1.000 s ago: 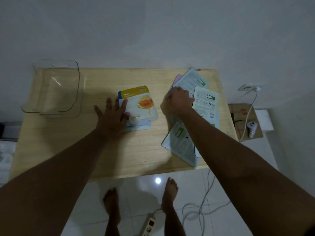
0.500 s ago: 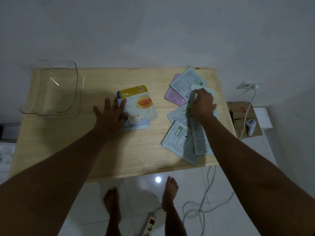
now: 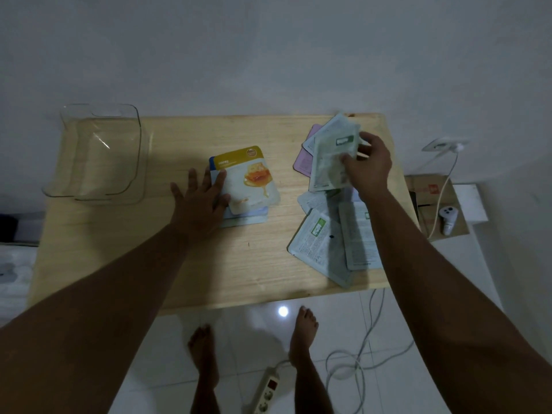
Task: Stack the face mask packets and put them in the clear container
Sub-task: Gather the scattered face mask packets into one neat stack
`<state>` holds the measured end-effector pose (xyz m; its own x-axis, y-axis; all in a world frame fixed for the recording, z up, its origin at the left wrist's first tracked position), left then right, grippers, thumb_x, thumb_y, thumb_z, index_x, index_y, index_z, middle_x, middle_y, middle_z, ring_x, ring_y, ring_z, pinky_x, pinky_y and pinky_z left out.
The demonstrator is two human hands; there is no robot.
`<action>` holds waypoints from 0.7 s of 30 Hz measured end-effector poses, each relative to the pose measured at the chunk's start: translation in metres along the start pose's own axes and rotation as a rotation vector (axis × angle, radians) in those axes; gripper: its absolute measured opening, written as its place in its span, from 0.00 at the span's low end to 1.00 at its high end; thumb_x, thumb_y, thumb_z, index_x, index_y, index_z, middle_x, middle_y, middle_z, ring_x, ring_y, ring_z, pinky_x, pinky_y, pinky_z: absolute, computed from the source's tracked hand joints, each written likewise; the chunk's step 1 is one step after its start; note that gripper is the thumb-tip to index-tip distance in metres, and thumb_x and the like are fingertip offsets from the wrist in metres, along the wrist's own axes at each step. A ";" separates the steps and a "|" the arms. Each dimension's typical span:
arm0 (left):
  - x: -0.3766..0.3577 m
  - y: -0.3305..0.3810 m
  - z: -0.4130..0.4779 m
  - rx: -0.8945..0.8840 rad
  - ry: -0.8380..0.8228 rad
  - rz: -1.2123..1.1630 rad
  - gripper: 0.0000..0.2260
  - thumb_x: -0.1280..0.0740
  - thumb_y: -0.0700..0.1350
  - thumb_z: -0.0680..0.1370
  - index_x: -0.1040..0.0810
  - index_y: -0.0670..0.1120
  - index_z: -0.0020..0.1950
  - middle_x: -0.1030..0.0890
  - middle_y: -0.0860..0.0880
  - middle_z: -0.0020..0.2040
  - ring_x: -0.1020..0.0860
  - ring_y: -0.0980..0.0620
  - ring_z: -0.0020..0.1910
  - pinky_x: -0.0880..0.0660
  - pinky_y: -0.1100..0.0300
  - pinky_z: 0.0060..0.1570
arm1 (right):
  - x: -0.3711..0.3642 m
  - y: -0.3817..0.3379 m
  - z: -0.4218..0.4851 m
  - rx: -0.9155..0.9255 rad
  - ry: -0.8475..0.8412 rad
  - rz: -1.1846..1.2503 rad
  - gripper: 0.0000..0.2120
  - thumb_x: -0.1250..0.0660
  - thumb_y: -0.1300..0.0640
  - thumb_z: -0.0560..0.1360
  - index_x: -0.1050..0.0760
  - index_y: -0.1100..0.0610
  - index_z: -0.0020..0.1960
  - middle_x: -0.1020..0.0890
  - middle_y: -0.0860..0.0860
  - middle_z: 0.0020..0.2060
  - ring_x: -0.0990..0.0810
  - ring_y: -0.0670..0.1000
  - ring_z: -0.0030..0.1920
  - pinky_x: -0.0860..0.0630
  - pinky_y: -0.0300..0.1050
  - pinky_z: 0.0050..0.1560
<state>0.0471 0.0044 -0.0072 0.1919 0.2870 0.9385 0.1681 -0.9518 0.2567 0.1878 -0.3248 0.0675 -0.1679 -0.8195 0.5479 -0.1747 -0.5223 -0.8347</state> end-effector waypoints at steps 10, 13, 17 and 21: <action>0.000 -0.001 -0.002 -0.015 0.000 -0.015 0.28 0.55 0.62 0.81 0.55 0.55 0.79 0.48 0.46 0.80 0.57 0.37 0.78 0.59 0.28 0.70 | -0.136 -0.084 -0.101 0.247 -0.264 -0.062 0.15 0.27 0.56 0.70 0.19 0.59 0.55 0.17 0.56 0.49 0.17 0.56 0.47 0.23 0.44 0.49; 0.000 0.000 -0.001 -0.012 -0.006 -0.009 0.29 0.56 0.63 0.79 0.54 0.56 0.79 0.47 0.45 0.80 0.54 0.34 0.78 0.57 0.26 0.68 | -0.166 -0.094 -0.121 0.257 -0.374 -0.076 0.19 0.29 0.59 0.70 0.22 0.62 0.60 0.19 0.60 0.56 0.21 0.58 0.56 0.26 0.48 0.59; 0.000 -0.002 0.000 -0.018 -0.017 0.010 0.28 0.55 0.62 0.80 0.54 0.56 0.79 0.47 0.45 0.80 0.54 0.35 0.78 0.56 0.27 0.68 | -0.164 -0.089 -0.119 0.366 -0.401 -0.135 0.19 0.36 0.61 0.74 0.24 0.60 0.65 0.22 0.59 0.62 0.24 0.58 0.61 0.27 0.57 0.63; 0.001 -0.001 0.000 0.005 -0.007 -0.004 0.27 0.54 0.59 0.82 0.55 0.56 0.79 0.51 0.46 0.81 0.57 0.38 0.78 0.60 0.30 0.70 | -0.154 -0.054 -0.111 0.367 -0.445 -0.605 0.24 0.38 0.52 0.77 0.36 0.52 0.73 0.40 0.59 0.76 0.42 0.63 0.74 0.35 0.68 0.65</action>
<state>0.0475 0.0059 -0.0065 0.1980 0.2911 0.9360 0.1739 -0.9502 0.2587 0.1156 -0.1442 0.0338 0.2658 -0.3493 0.8985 0.2283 -0.8828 -0.4107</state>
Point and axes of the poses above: each hand's wrist, its own z-axis towards the middle knuckle, its own x-axis out of the back of the hand, y = z × x, the point moved 5 cm from there along z, towards the middle knuckle
